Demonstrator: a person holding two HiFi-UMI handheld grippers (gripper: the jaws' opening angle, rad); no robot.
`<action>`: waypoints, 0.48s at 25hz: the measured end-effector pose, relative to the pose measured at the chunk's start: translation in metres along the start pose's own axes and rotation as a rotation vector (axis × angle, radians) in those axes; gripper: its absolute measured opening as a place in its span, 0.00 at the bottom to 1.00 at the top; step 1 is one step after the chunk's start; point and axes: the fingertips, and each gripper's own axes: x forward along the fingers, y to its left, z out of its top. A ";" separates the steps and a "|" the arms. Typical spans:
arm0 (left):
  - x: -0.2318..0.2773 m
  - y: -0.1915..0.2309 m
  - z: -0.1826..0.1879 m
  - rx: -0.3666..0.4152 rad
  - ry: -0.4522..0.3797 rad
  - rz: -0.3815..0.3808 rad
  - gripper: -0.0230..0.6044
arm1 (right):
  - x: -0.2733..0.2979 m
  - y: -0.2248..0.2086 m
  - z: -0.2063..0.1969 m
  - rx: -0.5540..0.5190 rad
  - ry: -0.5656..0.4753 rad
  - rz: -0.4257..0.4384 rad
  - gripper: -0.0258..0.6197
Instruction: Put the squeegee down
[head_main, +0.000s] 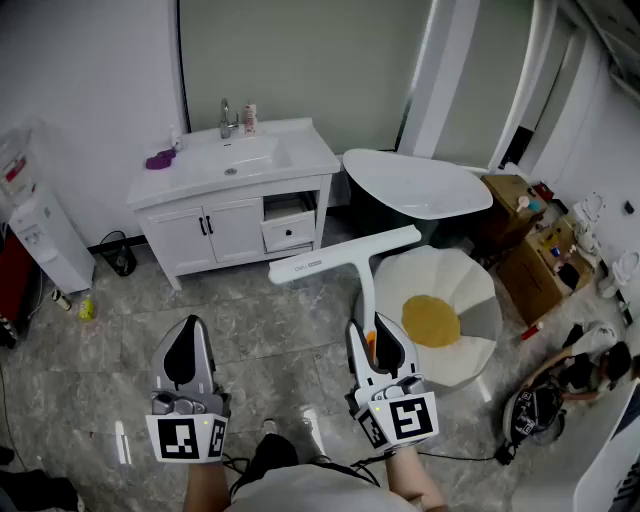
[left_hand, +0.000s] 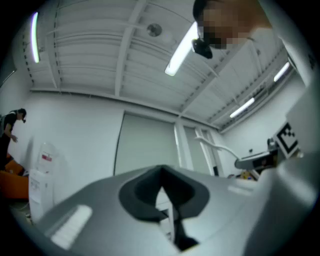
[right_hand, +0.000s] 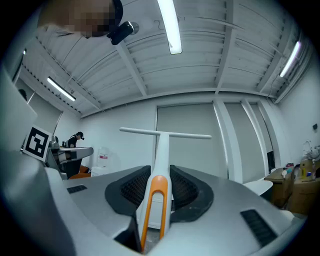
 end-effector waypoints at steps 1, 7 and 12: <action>0.000 0.000 0.000 -0.001 0.000 -0.001 0.05 | 0.000 0.000 -0.001 0.001 -0.001 0.001 0.23; 0.007 0.011 -0.001 -0.007 -0.006 -0.003 0.05 | 0.013 0.007 0.000 -0.001 -0.007 0.001 0.23; 0.017 0.028 -0.008 -0.012 -0.006 -0.014 0.05 | 0.029 0.014 -0.004 -0.005 -0.004 -0.014 0.23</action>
